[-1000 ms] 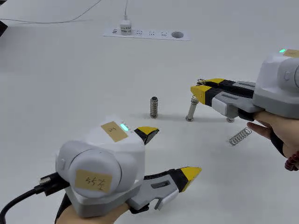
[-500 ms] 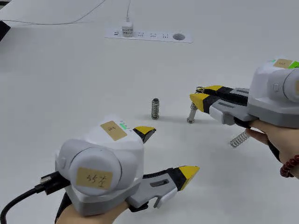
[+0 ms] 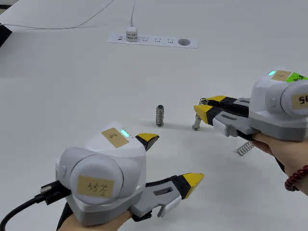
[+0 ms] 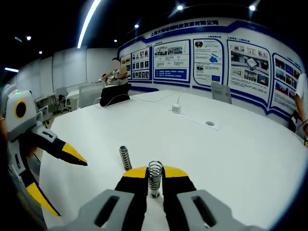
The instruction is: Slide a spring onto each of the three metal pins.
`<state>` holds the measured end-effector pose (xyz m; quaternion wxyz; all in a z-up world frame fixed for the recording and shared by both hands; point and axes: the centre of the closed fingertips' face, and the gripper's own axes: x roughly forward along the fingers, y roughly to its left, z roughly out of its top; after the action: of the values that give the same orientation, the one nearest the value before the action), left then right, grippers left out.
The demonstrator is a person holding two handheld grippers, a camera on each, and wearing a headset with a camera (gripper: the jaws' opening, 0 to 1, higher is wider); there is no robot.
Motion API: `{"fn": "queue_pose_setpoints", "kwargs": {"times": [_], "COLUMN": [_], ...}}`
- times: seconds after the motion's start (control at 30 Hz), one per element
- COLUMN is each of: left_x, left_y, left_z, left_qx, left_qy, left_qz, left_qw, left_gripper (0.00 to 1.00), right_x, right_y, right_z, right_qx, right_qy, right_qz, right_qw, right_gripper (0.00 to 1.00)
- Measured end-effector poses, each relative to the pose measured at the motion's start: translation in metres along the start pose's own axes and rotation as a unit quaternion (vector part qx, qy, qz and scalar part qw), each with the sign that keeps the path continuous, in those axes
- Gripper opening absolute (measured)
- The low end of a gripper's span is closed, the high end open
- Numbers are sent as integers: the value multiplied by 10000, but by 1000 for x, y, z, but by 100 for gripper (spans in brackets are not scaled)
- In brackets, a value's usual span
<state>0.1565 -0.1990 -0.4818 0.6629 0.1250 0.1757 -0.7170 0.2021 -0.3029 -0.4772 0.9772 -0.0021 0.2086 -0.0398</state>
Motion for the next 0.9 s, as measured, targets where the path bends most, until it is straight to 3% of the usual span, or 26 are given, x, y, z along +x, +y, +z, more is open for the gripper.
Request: {"fn": "queue_pose_setpoints", "kwargs": {"times": [0.9], "left_x": [-1], "left_y": [2], "left_z": [0], "left_qx": [-43], "left_qy": [13], "left_qz": [22], "left_qw": [10000], "left_gripper": [61], "right_x": [11], "right_y": [-1], "right_z": [-30], "right_qx": [157], "right_qy": [401], "right_qz": [31], "right_qw": [9991], "right_gripper": [12]}}
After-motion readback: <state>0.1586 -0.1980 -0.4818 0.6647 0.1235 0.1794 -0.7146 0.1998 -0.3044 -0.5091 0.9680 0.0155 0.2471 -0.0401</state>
